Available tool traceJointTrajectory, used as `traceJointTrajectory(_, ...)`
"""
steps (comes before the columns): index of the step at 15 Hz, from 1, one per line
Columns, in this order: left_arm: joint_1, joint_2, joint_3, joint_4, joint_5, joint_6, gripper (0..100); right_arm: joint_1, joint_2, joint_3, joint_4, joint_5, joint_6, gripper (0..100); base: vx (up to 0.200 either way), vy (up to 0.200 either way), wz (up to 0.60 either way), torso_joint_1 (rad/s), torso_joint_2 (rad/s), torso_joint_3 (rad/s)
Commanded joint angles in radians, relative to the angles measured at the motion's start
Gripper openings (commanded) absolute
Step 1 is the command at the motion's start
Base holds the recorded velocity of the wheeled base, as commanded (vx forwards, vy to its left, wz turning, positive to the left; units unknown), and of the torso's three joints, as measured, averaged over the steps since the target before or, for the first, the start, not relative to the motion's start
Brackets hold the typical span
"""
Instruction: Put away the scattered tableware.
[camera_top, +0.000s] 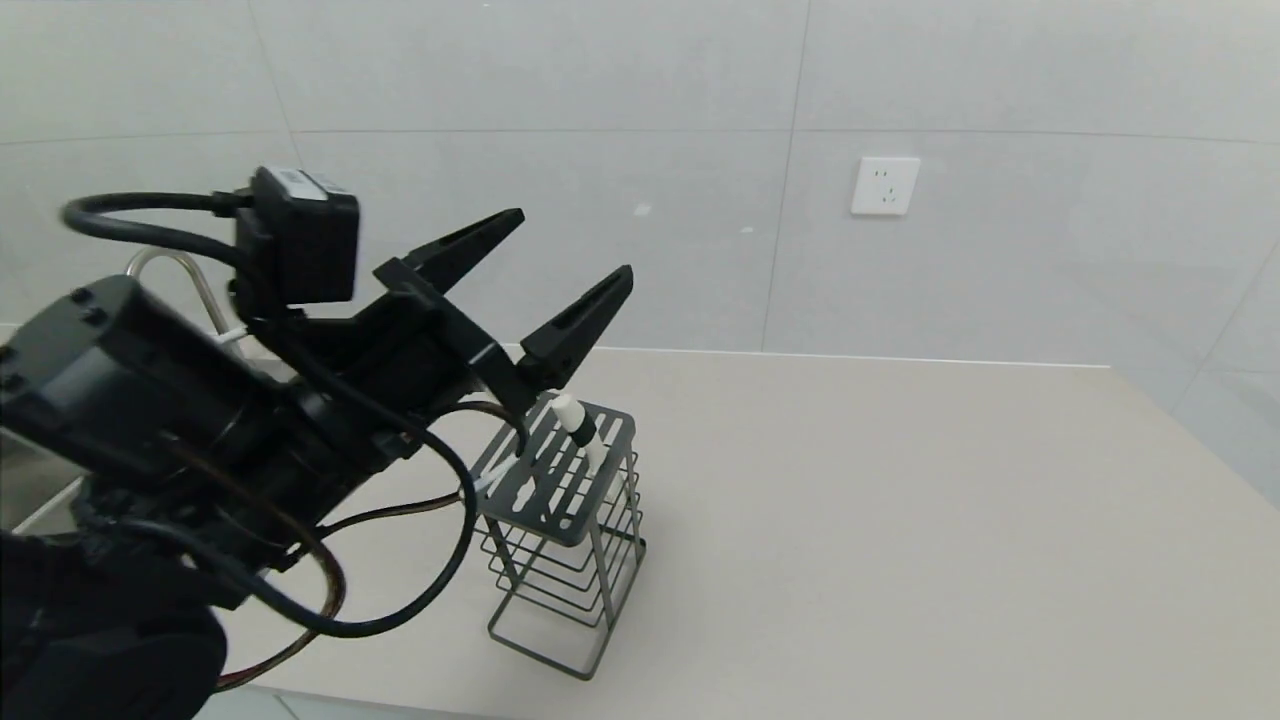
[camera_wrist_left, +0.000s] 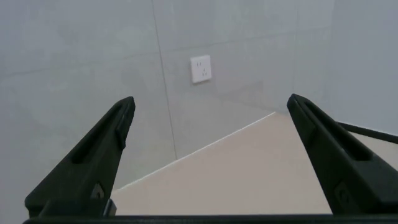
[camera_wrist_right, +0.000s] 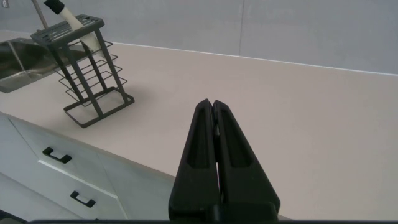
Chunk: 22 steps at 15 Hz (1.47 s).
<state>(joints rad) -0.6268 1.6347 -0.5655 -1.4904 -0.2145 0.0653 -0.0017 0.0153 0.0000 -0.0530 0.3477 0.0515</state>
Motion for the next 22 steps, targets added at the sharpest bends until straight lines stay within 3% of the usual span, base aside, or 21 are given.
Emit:
traceJointTrajectory(1, 0.047, -0.167, 0.122, 0.002, -0.052, -0.01, 100, 0.0, 0.002, 0.0, -0.001, 0.001, -0.001, 0, 0.0, 0.0, 0.0, 0.0, 0.0, 0.0)
traceJointTrajectory(4, 0.076, -0.203, 0.246, -0.008, -0.063, -0.045, 100, 0.0, 0.002, 0.0, -0.001, 0.001, -0.001, 0, 0.0, 0.0, 0.0, 0.0, 0.0, 0.0)
traceJointTrajectory(11, 0.082, -0.32, 0.253, -0.005, -0.057, -0.05, 100, 0.0, 0.002, 0.0, -0.001, -0.001, -0.001, 0, 0.0, 0.0, 0.0, 0.0, 0.0, 0.0)
traceJointTrajectory(18, 0.279, -0.605, 0.467, 0.006, -0.068, -0.048, 100, 0.0, 0.002, 0.0, -0.001, -0.001, -0.001, 0, 0.0, 0.0, 0.0, 0.0, 0.0, 0.0)
traceJointTrajectory(21, 0.378, -0.753, 0.472, 0.038, -0.082, -0.071, 100, 0.0, 0.002, 0.0, -0.001, 0.001, -0.001, 0, 0.0, 0.0, 0.0, 0.0, 0.0, 0.0)
traceJointTrajectory(22, 0.45, -0.866, 0.469, 0.104, -0.118, -0.071, 100, 0.0, 0.002, 0.0, -0.001, 0.001, -0.001, 0, 0.0, 0.0, 0.0, 0.0, 0.0, 0.0)
